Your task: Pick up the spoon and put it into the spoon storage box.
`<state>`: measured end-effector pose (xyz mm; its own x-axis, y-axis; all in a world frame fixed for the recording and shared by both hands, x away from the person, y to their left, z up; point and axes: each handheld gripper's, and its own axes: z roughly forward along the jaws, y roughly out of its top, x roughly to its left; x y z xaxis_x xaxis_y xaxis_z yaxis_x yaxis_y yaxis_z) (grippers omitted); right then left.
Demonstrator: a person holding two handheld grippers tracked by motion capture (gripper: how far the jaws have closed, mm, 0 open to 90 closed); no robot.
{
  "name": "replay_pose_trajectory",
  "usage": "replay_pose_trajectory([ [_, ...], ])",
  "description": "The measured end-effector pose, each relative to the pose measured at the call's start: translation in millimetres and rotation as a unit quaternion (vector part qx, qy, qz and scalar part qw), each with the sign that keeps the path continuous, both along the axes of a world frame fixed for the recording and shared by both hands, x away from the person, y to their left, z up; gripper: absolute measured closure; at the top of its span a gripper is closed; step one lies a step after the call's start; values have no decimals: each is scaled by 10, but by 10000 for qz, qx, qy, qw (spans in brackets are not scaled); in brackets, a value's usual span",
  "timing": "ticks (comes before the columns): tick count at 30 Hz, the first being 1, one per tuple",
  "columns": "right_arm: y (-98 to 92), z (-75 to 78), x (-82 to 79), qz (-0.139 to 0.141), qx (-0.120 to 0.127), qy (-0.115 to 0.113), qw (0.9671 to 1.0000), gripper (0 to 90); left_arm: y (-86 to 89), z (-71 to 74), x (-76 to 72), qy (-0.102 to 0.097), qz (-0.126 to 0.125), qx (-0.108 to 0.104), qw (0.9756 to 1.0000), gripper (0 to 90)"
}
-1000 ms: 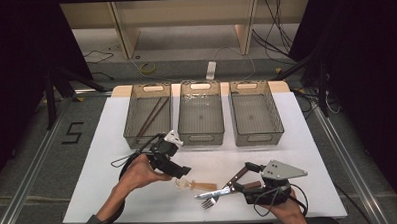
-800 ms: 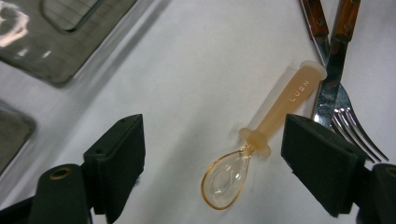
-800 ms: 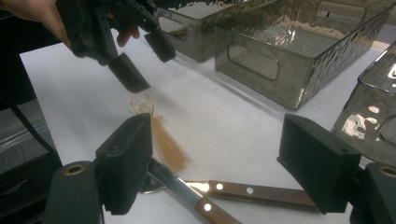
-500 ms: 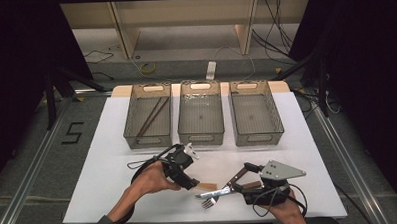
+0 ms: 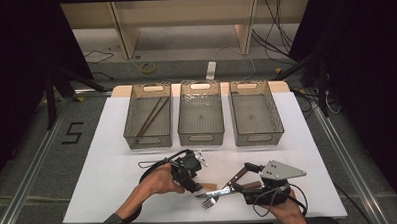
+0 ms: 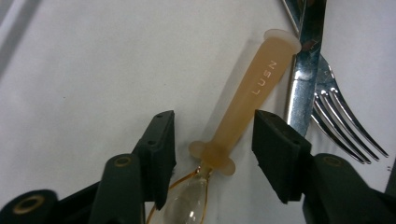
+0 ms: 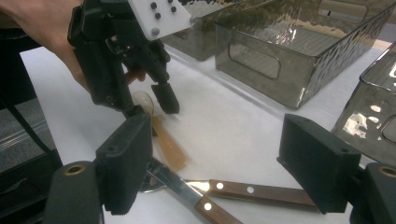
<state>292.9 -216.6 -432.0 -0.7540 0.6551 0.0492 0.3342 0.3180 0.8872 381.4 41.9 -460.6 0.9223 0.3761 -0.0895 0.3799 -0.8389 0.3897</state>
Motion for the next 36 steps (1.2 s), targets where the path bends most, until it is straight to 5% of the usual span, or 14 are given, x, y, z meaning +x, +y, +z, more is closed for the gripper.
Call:
replay_pose_trajectory([
  [7,2,-2,2,-5,-10,4,10000,265,-7,-20,-15,46,-137,81,9999,567],
  [14,1,-4,6,-17,-11,16,10000,265,-42,-31,-46,-165,-262,272,9991,602],
  [36,-15,2,9,-29,18,3,10000,266,48,-25,25,0,216,-30,9998,687],
])
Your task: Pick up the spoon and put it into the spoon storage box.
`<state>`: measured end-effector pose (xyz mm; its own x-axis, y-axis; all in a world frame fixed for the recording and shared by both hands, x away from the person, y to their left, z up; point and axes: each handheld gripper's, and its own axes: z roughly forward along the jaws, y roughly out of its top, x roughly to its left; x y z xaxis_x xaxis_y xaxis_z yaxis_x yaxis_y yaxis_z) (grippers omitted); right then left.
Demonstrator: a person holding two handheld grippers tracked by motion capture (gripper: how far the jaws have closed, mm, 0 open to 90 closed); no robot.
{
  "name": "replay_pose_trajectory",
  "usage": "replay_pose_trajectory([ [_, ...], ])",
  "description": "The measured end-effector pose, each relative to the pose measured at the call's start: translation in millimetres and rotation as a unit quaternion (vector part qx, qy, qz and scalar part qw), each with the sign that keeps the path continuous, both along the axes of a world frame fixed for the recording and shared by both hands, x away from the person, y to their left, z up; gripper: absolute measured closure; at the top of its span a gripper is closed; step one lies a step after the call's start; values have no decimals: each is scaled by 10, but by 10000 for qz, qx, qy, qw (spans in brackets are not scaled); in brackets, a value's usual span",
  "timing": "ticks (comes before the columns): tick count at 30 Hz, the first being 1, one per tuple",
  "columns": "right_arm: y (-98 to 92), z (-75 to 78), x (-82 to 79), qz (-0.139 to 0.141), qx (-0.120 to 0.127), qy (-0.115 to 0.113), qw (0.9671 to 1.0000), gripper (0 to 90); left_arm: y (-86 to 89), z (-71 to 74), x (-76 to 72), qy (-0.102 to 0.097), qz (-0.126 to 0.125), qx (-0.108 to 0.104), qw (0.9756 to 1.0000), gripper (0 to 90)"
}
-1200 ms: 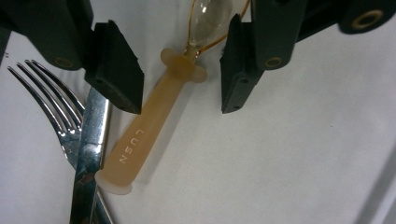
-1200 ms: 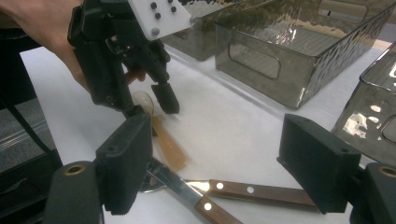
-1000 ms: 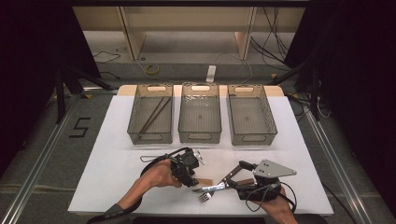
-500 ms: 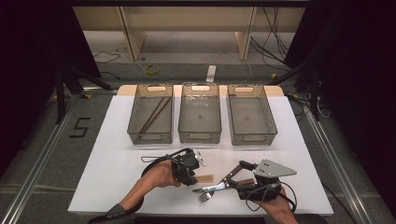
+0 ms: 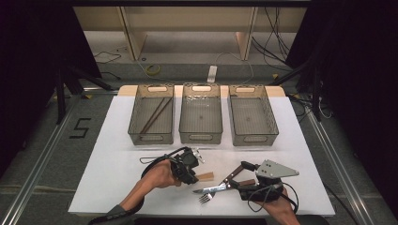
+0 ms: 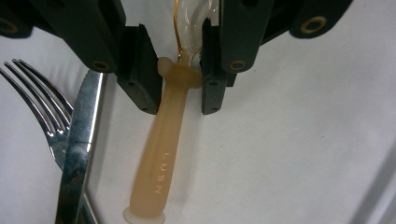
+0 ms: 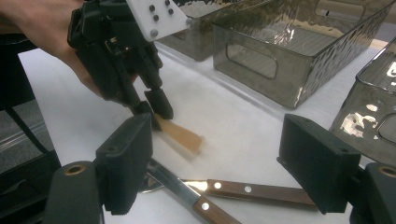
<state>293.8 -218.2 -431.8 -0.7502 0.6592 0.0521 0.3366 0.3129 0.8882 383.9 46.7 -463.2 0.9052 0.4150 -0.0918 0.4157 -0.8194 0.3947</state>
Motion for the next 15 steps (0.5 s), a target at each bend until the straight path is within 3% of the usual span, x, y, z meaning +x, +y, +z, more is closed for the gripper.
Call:
replay_pose_trajectory([
  [6,0,0,1,2,4,2,10000,265,118,76,78,82,300,-313,9990,687],
  [15,1,-1,0,2,-9,7,10000,265,265,233,143,142,704,-767,9945,686],
])
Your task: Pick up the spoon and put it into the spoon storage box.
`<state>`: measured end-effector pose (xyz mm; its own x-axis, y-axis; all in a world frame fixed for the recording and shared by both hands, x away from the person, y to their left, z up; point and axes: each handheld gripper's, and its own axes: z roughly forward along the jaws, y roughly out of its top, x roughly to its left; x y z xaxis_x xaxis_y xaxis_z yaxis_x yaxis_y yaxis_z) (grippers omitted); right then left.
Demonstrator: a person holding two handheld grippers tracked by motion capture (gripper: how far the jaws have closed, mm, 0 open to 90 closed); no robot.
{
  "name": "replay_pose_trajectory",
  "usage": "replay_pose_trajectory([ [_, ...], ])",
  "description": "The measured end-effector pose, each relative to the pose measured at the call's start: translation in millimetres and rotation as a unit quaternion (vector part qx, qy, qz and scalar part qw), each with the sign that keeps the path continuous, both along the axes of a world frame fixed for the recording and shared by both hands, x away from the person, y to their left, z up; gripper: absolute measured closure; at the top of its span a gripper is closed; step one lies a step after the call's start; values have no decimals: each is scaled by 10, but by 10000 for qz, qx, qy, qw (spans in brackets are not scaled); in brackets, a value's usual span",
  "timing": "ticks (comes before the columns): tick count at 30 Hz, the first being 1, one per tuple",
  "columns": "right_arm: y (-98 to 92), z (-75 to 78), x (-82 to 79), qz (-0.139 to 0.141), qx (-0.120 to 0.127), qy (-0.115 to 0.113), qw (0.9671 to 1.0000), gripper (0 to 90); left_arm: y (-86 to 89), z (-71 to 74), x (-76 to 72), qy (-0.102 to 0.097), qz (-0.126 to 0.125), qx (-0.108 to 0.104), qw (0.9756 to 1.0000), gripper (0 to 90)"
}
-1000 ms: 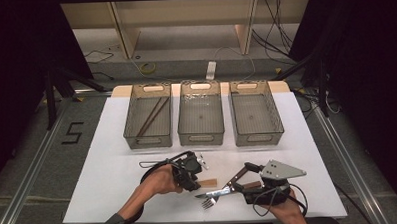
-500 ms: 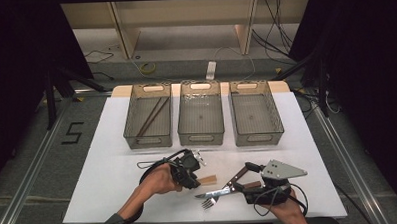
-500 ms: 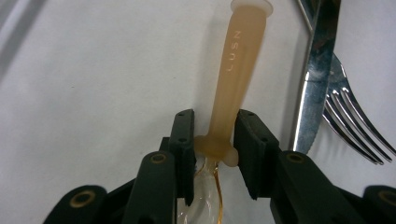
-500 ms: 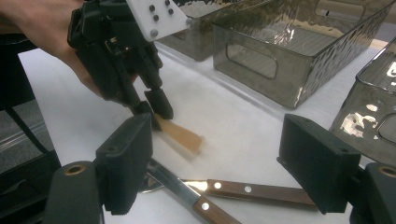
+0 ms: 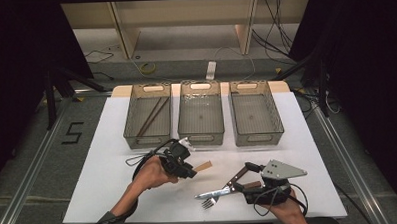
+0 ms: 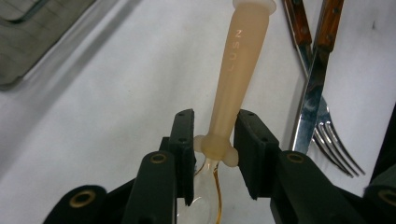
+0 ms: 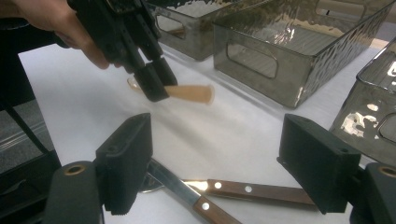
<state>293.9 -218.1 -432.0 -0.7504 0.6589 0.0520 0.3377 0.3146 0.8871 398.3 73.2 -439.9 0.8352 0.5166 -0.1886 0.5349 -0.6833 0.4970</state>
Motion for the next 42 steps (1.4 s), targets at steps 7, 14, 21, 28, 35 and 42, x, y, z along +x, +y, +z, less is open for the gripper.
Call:
replay_pose_trajectory([
  [7,0,0,0,0,-1,1,10000,265,73,83,30,-40,207,-174,9996,685],
  [14,-5,0,1,-6,-11,13,10000,265,139,192,50,-138,380,-367,9985,685],
  [21,-8,-4,8,-17,8,26,10000,265,193,294,87,-241,650,-579,9959,685],
  [28,-19,-10,16,-54,18,32,10000,265,212,380,134,-356,774,-682,9940,685],
  [35,-19,-14,19,-57,21,57,10000,265,278,443,201,-445,960,-793,9912,685],
  [42,-17,-16,18,-48,20,61,10000,265,282,569,378,-620,1211,-1004,9856,685],
])
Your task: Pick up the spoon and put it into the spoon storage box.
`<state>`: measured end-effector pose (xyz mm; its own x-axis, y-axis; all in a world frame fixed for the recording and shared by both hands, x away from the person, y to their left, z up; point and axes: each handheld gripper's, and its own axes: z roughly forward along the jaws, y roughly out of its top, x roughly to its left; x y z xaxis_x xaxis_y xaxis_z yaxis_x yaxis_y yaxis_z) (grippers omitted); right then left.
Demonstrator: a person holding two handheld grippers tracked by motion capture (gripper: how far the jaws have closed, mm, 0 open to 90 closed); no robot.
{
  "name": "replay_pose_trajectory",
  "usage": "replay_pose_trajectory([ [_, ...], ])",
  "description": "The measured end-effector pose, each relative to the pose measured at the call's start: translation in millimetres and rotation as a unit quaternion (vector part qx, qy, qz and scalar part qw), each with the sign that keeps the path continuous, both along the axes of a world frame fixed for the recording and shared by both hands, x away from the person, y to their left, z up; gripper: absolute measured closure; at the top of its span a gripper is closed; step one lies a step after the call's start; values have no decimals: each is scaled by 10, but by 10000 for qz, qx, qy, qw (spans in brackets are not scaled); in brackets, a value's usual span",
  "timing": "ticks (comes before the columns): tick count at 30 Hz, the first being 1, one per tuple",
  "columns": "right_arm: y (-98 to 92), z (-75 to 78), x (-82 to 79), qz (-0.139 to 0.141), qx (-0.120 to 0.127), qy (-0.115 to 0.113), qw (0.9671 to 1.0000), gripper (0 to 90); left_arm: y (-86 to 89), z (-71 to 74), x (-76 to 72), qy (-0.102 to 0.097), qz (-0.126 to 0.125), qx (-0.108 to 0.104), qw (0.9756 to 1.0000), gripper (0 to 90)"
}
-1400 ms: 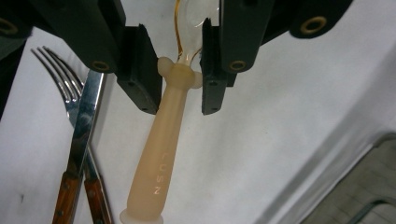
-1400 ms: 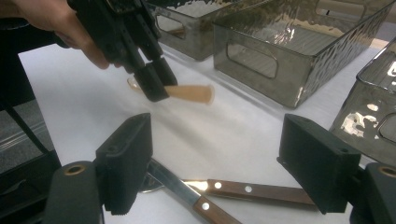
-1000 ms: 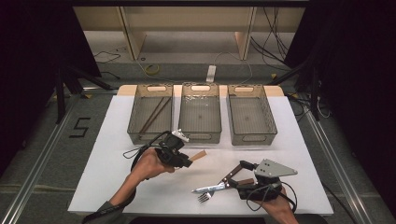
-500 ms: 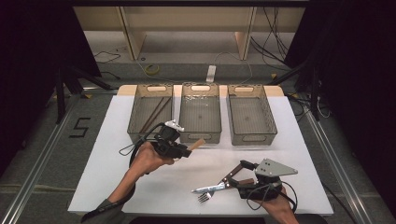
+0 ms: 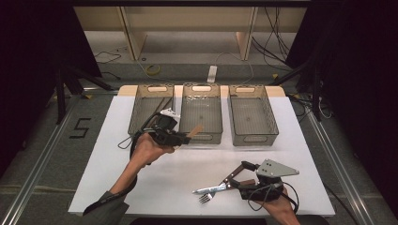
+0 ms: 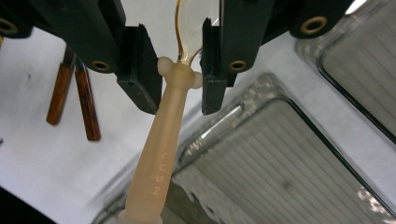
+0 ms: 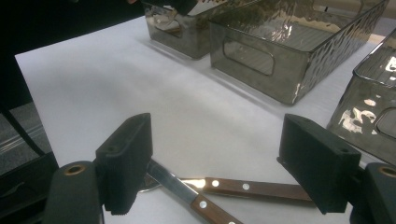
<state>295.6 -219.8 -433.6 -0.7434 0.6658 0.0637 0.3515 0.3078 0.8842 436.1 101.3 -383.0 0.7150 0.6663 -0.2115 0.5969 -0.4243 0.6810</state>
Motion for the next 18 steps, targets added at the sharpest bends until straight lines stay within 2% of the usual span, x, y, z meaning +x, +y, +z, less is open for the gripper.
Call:
replay_pose_trajectory([
  [7,-4,1,1,0,16,1,10000,265,3,142,248,-84,373,-333,9987,685],
  [11,1,2,-3,28,8,-8,10000,265,-41,194,329,-163,519,-482,9974,684],
  [14,3,1,-3,34,10,-9,10000,265,-83,200,399,-184,547,-414,9975,684],
  [18,2,4,-7,24,20,-16,10000,265,-113,194,494,-175,652,-480,9966,684],
])
